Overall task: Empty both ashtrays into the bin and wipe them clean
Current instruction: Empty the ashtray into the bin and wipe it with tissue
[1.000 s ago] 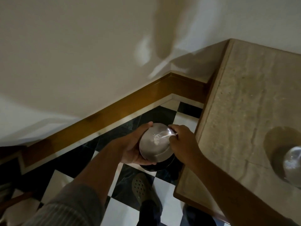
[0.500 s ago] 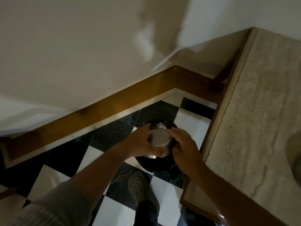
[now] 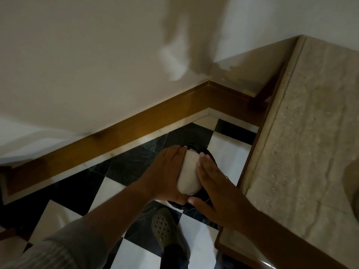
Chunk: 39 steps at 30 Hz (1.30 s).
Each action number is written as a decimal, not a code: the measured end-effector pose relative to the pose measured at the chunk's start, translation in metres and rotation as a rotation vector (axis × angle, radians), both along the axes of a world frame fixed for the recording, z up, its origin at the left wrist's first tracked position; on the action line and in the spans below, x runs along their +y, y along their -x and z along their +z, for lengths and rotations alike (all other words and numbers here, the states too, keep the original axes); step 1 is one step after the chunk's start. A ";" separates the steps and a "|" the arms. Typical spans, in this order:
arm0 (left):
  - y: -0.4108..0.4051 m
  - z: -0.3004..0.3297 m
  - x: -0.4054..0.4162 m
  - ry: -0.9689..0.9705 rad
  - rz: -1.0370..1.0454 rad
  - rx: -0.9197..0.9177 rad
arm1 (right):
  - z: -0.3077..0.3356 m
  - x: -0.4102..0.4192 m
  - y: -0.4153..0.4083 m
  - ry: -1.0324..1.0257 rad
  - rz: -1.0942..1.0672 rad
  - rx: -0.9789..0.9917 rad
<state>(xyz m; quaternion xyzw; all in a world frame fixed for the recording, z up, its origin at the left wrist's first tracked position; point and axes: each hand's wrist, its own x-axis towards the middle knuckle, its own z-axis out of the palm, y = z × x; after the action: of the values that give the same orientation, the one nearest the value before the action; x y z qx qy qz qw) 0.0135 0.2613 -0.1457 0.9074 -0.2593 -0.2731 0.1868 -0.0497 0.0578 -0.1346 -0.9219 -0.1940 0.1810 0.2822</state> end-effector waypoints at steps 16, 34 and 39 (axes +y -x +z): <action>-0.016 -0.014 -0.006 -0.037 -0.135 -0.112 | -0.009 -0.005 -0.015 0.229 0.347 -0.123; -0.029 -0.013 0.000 -0.001 -0.126 -0.157 | -0.009 -0.007 -0.018 0.222 0.363 -0.261; -0.029 -0.008 -0.001 -0.026 -0.152 -0.182 | -0.009 -0.003 -0.020 0.295 0.369 -0.239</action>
<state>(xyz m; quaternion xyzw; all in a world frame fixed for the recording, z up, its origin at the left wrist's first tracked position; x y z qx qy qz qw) 0.0430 0.2600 -0.1535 0.9085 -0.3397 -0.2061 0.1297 -0.0296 0.0544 -0.1434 -0.9170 -0.3623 0.1457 0.0820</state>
